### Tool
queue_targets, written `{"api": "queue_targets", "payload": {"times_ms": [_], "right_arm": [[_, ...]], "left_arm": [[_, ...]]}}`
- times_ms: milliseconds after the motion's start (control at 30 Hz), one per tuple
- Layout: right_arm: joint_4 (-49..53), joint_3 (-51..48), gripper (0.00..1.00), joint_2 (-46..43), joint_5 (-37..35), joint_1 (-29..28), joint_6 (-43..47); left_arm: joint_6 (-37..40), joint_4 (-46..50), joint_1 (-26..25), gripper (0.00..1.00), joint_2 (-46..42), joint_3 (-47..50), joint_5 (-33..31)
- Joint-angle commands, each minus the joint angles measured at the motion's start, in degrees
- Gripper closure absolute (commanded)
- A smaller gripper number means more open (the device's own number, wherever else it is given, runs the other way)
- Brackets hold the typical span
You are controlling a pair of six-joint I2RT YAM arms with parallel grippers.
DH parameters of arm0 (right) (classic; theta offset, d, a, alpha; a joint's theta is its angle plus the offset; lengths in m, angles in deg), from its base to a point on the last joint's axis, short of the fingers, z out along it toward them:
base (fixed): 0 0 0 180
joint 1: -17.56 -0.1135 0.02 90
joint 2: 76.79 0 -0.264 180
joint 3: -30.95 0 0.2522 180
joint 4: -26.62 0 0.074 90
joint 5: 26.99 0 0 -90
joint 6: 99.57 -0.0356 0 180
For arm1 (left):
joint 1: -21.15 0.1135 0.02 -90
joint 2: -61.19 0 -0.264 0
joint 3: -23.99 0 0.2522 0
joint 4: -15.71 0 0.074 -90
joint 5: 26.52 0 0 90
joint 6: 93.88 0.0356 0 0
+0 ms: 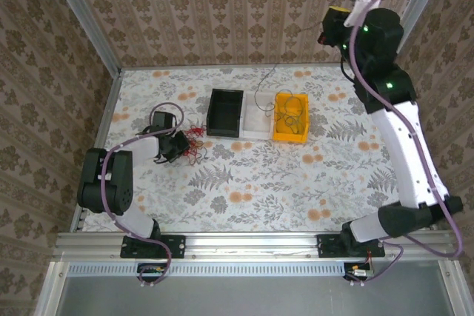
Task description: Untangle the cables
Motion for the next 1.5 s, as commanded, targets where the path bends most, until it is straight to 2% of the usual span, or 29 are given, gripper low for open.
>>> {"api": "queue_targets", "payload": {"times_ms": [0, 200, 533, 767, 900, 1100, 1467], "right_arm": [[-0.49, 2.69, 0.96, 4.08, 0.88, -1.38, 1.99], [0.20, 1.96, 0.95, 9.40, 0.39, -2.11, 1.66], [2.46, -4.13, 0.96, 12.62, -3.32, -3.80, 3.11], [4.46, -7.63, 0.97, 15.19, -9.26, -7.89, 5.51], [4.53, -10.82, 0.97, 17.40, -10.27, -10.22, 5.33], [7.06, -12.46, 0.97, 22.84, -8.65, -10.68, 0.53], [15.07, -5.22, 0.94, 35.20, -2.25, -10.76, -2.84]], "left_arm": [[-1.02, 3.69, -0.99, 1.00, 1.80, 1.22, 0.24], [-0.85, 3.69, -1.01, 1.00, 1.24, 1.51, -0.04], [-0.67, 3.96, -1.01, 1.00, 3.02, 0.37, 0.66], [-0.73, 4.13, -1.01, 1.00, 3.07, 0.28, 0.67], [-0.58, 4.17, -1.12, 1.00, 3.16, 0.10, 0.67], [-0.49, 4.24, -1.10, 1.00, 3.07, 0.15, 0.67], [-0.36, 4.31, -1.14, 1.00, 2.81, 0.27, 0.62]]}}
